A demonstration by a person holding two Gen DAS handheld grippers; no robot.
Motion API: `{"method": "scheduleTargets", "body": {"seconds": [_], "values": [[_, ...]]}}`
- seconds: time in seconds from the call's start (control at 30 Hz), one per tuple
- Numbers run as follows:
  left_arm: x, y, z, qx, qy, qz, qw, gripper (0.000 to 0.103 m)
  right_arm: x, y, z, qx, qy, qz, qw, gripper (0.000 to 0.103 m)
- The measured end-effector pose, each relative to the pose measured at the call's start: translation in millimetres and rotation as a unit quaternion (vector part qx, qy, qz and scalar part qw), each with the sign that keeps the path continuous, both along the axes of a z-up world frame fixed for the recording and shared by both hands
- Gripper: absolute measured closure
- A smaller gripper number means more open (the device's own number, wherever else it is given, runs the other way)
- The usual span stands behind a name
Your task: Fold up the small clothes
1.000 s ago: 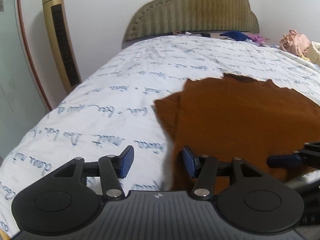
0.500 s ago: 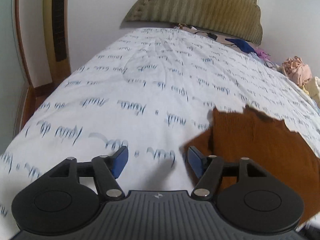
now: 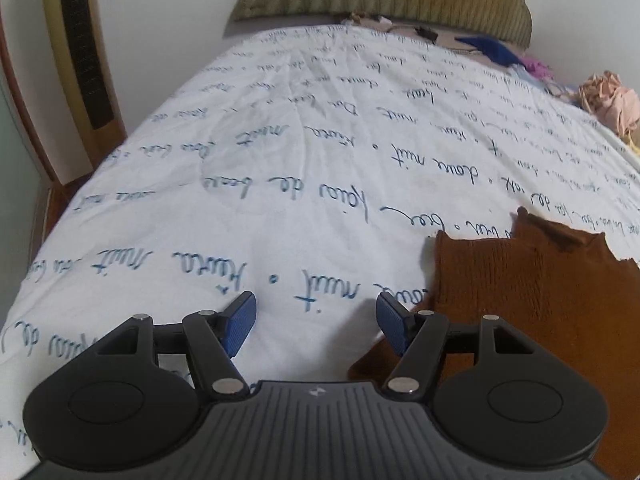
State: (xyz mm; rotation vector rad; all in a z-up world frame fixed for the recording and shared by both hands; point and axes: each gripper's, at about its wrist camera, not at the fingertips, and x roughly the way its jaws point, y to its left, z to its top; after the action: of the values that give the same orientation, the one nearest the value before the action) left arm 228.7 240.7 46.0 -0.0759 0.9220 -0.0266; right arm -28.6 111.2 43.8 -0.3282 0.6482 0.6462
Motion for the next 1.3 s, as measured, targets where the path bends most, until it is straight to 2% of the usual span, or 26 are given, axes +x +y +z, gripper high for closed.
{"method": "scheduleTargets", "body": {"seconds": [0.2, 0.33, 0.5, 0.6, 0.77, 0.87, 0.93, 1.03, 1.17, 1.23, 1.27, 1.3], "values": [[4.4, -6.6, 4.7, -0.060, 0.018, -0.024, 0.9978, 0.037, 4.1, -6.0, 0.6, 0.017, 0.007, -0.006, 1.000, 0.037], [7.8, -4.0, 7.4, -0.125, 0.034, -0.034, 0.9910, 0.037, 9.1, -9.2, -1.3, 0.026, 0.018, -0.011, 0.999, 0.037], [10.4, -14.7, 6.5, -0.129, 0.043, -0.050, 0.9895, 0.037, 8.0, -10.5, 1.2, 0.036, 0.014, -0.013, 0.999, 0.037], [6.9, -5.9, 14.7, -0.132, 0.032, -0.049, 0.9895, 0.037, 6.2, -14.1, 3.7, 0.037, 0.012, -0.013, 0.999, 0.037], [4.9, 12.6, 25.9, -0.170, 0.029, -0.041, 0.9842, 0.037, 8.5, -15.9, 2.6, 0.044, 0.017, -0.019, 0.999, 0.037], [12.3, 2.9, 17.6, -0.158, 0.044, -0.043, 0.9855, 0.037, 6.1, -8.0, 0.5, 0.036, 0.008, -0.010, 0.999, 0.037], [17.5, -5.3, 8.1, -0.169, 0.061, -0.052, 0.9824, 0.037, 2.5, -2.6, 0.1, 0.020, -0.007, -0.009, 1.000, 0.037], [24.5, -17.4, -0.8, -0.180, 0.072, -0.064, 0.9789, 0.037, 1.1, 4.2, -2.6, -0.007, -0.028, -0.021, 0.999, 0.037], [32.6, -28.9, -7.4, -0.170, 0.081, -0.068, 0.9798, 0.037, 7.1, 8.2, -6.1, -0.022, -0.035, -0.036, 0.998, 0.038], [34.8, -31.9, -9.6, -0.168, 0.086, -0.068, 0.9796, 0.039, 10.0, 11.0, -9.1, -0.029, -0.038, -0.041, 0.998, 0.039], [35.3, -32.8, -9.9, -0.166, 0.085, -0.065, 0.9804, 0.042, 11.6, 12.8, -10.9, -0.031, -0.037, -0.043, 0.998, 0.043], [35.8, -33.5, -10.1, -0.164, 0.083, -0.065, 0.9808, 0.067, 13.3, 14.0, -12.2, -0.033, -0.037, -0.046, 0.998, 0.046]]}}
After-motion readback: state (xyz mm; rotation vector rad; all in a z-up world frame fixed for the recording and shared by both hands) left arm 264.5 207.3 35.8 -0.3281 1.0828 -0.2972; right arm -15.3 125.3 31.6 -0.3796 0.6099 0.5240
